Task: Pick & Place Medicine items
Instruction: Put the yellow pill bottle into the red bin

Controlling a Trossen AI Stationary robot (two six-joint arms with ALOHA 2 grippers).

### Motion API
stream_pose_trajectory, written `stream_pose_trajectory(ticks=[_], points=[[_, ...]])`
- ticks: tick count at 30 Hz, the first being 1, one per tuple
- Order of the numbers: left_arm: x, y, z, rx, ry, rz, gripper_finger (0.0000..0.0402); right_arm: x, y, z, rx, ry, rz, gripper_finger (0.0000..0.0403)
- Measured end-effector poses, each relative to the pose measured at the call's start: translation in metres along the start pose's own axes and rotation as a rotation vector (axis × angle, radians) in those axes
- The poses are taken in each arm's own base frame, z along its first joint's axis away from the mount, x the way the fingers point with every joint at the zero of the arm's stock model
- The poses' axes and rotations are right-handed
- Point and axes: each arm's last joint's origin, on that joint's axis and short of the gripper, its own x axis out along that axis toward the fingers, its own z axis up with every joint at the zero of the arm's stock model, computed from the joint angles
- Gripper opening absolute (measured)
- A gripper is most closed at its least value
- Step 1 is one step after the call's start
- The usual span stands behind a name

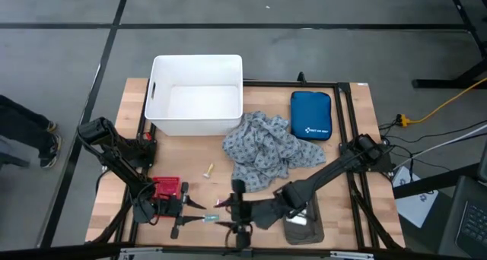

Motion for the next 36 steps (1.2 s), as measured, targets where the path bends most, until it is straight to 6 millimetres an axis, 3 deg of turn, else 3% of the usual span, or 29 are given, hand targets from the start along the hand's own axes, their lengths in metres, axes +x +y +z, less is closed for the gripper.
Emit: stream_pose_trajectory(ticks=[4, 8, 20, 30, 36], points=[[0.000, 0.000, 0.000, 0.008, -0.004, 0.015, 0.0130, 0.001, 0.000, 0.017, -0.076, -0.151, 0.170, 0.0210], [0.000, 0.001, 0.000, 0.036, -0.011, 0.049, 0.0130, -0.003, 0.003, 0.022, -0.109, -0.177, 0.315, 0.0210], [-0.003, 0.004, -0.009, 0.007, 0.057, 0.082, 0.0130, -0.005, 0.010, 0.013, -0.145, -0.098, 0.303, 0.0210], [0.021, 0.059, 0.017, -0.092, 0.159, 0.234, 0.0130, -0.001, 0.001, 0.008, -0.135, -0.039, 0.280, 0.0210], [0.025, 0.097, 0.021, -0.140, 0.292, 0.361, 0.0130, 0.000, 0.000, 0.005, -0.139, -0.005, 0.276, 0.0210]])
